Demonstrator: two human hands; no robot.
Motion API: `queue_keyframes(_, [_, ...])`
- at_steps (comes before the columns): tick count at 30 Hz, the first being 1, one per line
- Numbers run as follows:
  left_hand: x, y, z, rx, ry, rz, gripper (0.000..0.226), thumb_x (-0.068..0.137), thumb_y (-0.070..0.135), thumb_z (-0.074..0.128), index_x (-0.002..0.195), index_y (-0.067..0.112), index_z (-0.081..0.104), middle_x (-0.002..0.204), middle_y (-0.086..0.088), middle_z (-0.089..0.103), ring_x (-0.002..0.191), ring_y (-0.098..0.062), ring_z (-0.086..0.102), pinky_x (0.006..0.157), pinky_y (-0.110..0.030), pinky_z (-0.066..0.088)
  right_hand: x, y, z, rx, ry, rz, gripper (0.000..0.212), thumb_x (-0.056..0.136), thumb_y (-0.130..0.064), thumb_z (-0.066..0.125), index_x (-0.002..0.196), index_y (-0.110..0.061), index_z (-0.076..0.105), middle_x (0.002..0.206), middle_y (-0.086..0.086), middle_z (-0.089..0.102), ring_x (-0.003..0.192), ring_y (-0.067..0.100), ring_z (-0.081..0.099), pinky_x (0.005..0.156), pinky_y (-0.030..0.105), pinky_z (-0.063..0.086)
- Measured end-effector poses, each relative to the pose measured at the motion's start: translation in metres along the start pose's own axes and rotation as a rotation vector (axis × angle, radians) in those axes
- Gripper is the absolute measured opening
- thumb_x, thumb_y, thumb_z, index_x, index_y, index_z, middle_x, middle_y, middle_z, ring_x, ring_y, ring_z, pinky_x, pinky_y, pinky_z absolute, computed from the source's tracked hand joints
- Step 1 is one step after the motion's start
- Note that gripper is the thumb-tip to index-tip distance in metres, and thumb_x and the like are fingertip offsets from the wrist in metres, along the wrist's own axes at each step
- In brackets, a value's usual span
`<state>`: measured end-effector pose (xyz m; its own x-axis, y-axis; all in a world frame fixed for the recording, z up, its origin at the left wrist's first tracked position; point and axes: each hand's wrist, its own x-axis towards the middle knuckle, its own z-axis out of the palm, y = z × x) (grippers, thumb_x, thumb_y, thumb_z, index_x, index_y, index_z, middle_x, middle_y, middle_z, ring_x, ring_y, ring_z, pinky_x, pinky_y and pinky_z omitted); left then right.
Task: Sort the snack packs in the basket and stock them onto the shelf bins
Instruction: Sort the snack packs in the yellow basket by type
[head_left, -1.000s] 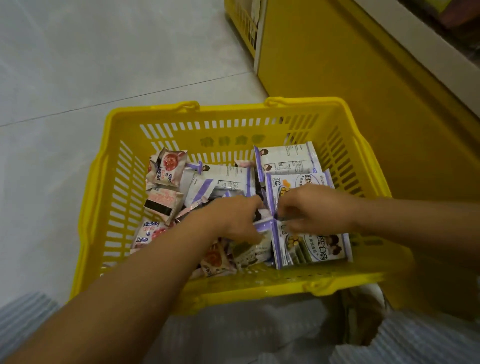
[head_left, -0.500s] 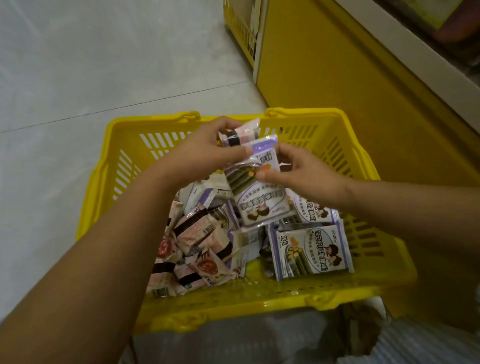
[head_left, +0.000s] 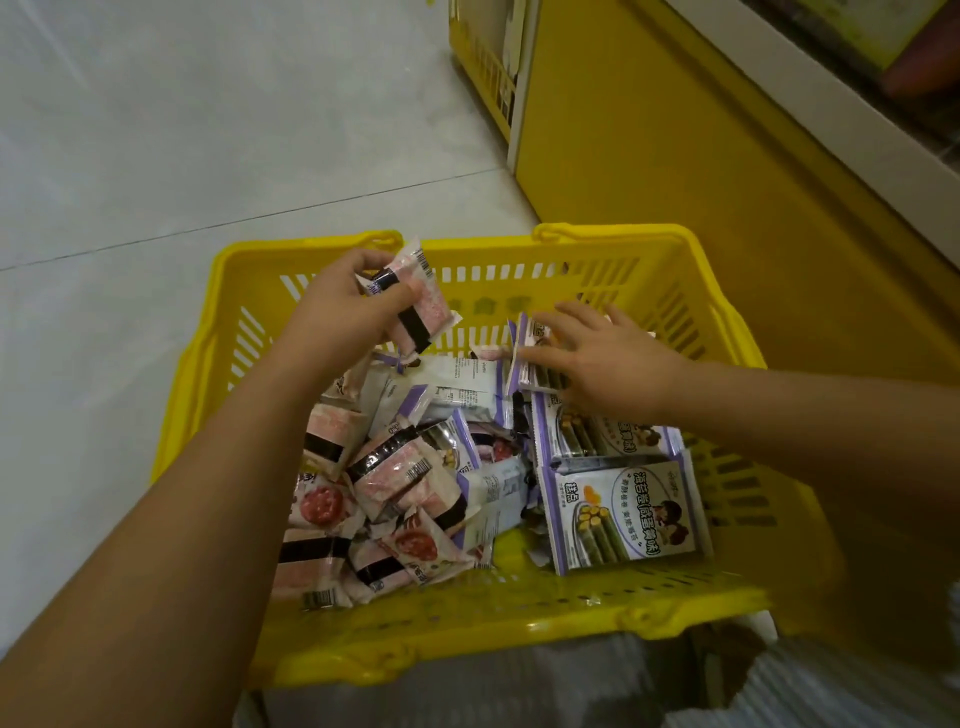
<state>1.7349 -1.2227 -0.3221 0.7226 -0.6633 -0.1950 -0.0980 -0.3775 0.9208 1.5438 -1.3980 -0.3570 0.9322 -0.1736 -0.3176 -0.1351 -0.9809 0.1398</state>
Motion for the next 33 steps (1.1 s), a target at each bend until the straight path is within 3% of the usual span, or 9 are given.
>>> queue_keyframes(5, [0.002, -0.001, -0.023, 0.202, -0.098, -0.030, 0.022, 0.089, 0.033, 0.065, 0.108, 0.036, 0.055, 0.092, -0.006, 0.068, 0.081, -0.024, 0.070, 0.070, -0.043, 0.058, 0.005, 0.020, -0.003, -0.087, -0.089, -0.013, 0.070, 0.090, -0.022, 0.060, 0.147, -0.031, 0.020, 0.157, 0.005, 0.018, 0.142, 0.029, 0.020, 0.111, 0.057, 0.020])
queue_keyframes(9, [-0.001, -0.005, -0.053, 0.415, -0.183, -0.030, 0.027, 0.085, 0.039, 0.067, 0.110, 0.037, 0.057, 0.083, -0.001, 0.064, 0.073, -0.019, 0.066, 0.067, -0.042, 0.056, 0.002, 0.011, -0.014, -0.041, -0.007, -0.016, 0.064, 0.088, -0.039, 0.059, 0.144, -0.031, 0.028, 0.152, 0.005, 0.026, 0.139, 0.027, 0.026, 0.114, 0.047, 0.017])
queue_keyframes(12, [-0.004, -0.010, -0.070, 0.572, -0.139, 0.039, 0.018, 0.085, 0.042, 0.065, 0.101, 0.038, 0.058, 0.074, 0.004, 0.058, 0.061, -0.011, 0.054, 0.052, -0.029, 0.038, 0.019, -0.028, -0.028, 0.205, 0.102, -0.074, 0.059, 0.087, -0.035, 0.060, 0.141, -0.028, 0.038, 0.144, 0.004, 0.040, 0.131, 0.024, 0.036, 0.106, 0.041, 0.031])
queue_keyframes(18, [-0.002, -0.015, -0.098, 0.453, 0.050, 0.128, 0.018, 0.088, 0.039, 0.064, 0.104, 0.034, 0.058, 0.088, 0.000, 0.064, 0.070, -0.012, 0.061, 0.057, -0.035, 0.048, 0.090, -0.107, -0.027, 0.872, -0.206, 0.155, 0.060, 0.093, -0.043, 0.056, 0.142, -0.014, 0.037, 0.139, 0.012, 0.048, 0.118, 0.029, 0.052, 0.095, 0.036, 0.044])
queue_keyframes(22, [-0.004, -0.018, -0.108, 0.346, 0.141, 0.166, 0.017, 0.089, 0.034, 0.065, 0.105, 0.031, 0.060, 0.077, 0.010, 0.060, 0.052, 0.009, 0.057, 0.043, -0.007, 0.037, 0.109, -0.129, -0.008, 1.367, -0.098, 0.398, 0.072, 0.090, -0.043, 0.061, 0.147, -0.015, 0.028, 0.144, 0.011, 0.042, 0.119, 0.030, 0.052, 0.091, 0.038, 0.046])
queue_keyframes(25, [-0.003, -0.022, -0.112, 0.278, 0.170, 0.159, 0.019, 0.090, 0.035, 0.064, 0.108, 0.032, 0.060, 0.084, -0.001, 0.065, 0.071, -0.003, 0.066, 0.057, -0.019, 0.051, 0.118, -0.134, -0.004, 1.282, -0.042, 0.401, 0.065, 0.092, -0.038, 0.059, 0.145, -0.009, 0.034, 0.140, 0.012, 0.046, 0.122, 0.031, 0.049, 0.096, 0.040, 0.043])
queue_keyframes(28, [-0.001, -0.026, -0.113, 0.238, 0.197, 0.159, 0.018, 0.090, 0.035, 0.063, 0.107, 0.035, 0.058, 0.096, -0.007, 0.066, 0.084, -0.021, 0.066, 0.068, -0.037, 0.055, 0.127, -0.136, -0.008, 1.389, -0.020, 0.366, 0.032, 0.089, -0.036, 0.065, 0.112, -0.015, 0.059, 0.105, 0.005, 0.060, 0.095, 0.025, 0.056, 0.076, 0.033, 0.045])
queue_keyframes(31, [0.000, -0.027, -0.112, 0.247, 0.227, 0.191, 0.014, 0.090, 0.036, 0.063, 0.102, 0.041, 0.056, 0.090, 0.000, 0.065, 0.079, -0.016, 0.064, 0.059, -0.025, 0.048, 0.135, -0.141, -0.011, 1.345, -0.044, 0.398, 0.075, 0.079, -0.051, 0.070, 0.139, -0.014, 0.045, 0.142, 0.006, 0.047, 0.126, 0.029, 0.047, 0.096, 0.037, 0.041])
queue_keyframes(33, [-0.001, -0.027, -0.112, 0.251, 0.228, 0.194, 0.014, 0.090, 0.036, 0.062, 0.099, 0.044, 0.056, 0.089, 0.005, 0.064, 0.079, -0.015, 0.065, 0.059, -0.026, 0.050, 0.140, -0.145, -0.009, 1.262, 0.009, 0.427, 0.072, 0.079, -0.051, 0.068, 0.136, -0.013, 0.047, 0.138, 0.009, 0.051, 0.124, 0.032, 0.049, 0.092, 0.039, 0.043])
